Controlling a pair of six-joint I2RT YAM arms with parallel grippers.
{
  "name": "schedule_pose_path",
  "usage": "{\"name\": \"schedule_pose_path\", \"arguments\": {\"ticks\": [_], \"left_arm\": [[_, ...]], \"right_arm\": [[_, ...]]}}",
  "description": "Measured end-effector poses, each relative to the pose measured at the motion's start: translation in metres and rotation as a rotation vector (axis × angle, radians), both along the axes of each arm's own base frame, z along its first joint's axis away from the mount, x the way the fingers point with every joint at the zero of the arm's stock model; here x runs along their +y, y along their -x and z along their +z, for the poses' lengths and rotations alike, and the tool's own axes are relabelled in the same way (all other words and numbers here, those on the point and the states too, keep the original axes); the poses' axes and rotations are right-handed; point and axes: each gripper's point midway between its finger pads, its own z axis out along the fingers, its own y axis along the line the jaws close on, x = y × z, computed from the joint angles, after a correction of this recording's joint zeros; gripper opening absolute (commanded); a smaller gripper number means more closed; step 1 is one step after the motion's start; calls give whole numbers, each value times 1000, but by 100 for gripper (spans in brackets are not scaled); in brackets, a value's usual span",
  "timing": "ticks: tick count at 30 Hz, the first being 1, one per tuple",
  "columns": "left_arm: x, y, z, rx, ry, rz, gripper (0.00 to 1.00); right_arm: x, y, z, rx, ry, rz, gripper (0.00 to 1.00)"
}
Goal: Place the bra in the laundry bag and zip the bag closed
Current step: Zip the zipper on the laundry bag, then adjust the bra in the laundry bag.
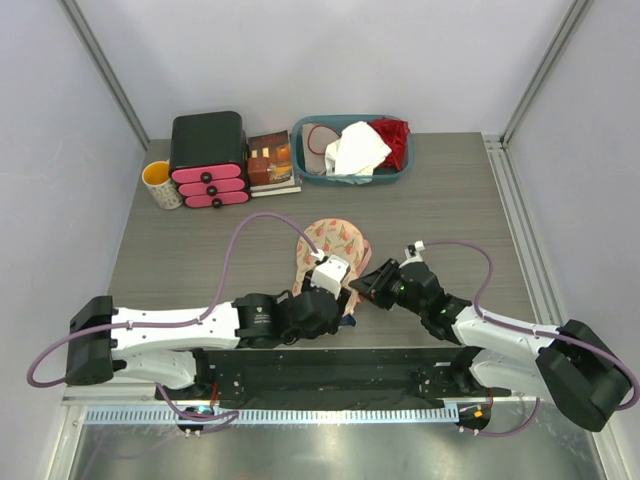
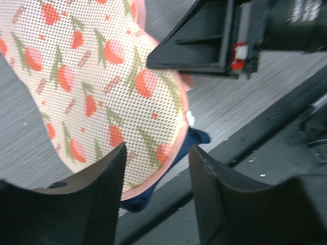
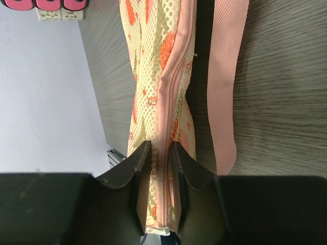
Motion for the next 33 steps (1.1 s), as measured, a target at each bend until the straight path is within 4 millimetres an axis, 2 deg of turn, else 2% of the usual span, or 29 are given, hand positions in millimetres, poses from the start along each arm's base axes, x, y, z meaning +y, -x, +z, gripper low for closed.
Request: {"name": "schedule_pose_path", "arguments": {"ticks": [5, 10, 14, 19, 24, 27, 33], "left_arm": [[10, 8, -24, -32, -116, -42, 52], [11, 20, -60, -76, -287, -95, 52], [12, 17, -76, -108, -383, -80, 40], [10, 10, -73, -139, -417, -36, 46], [10, 10, -64, -144, -392, -39, 45], [9, 10, -56, -149, -368, -36, 49], [12, 13, -53, -146, -355, -60, 50]], "right_arm": [[0, 0, -1, 2, 1, -1, 29], [-1, 0, -1, 9, 6, -1, 29], [-1, 0, -1, 14, 8, 0, 29], [-2, -1, -1, 14, 9, -4, 29], [-3, -1, -1, 13, 8, -4, 29], [-2, -1, 1, 8, 4, -4, 29], [-1, 0, 4, 6, -1, 4, 28]]}}
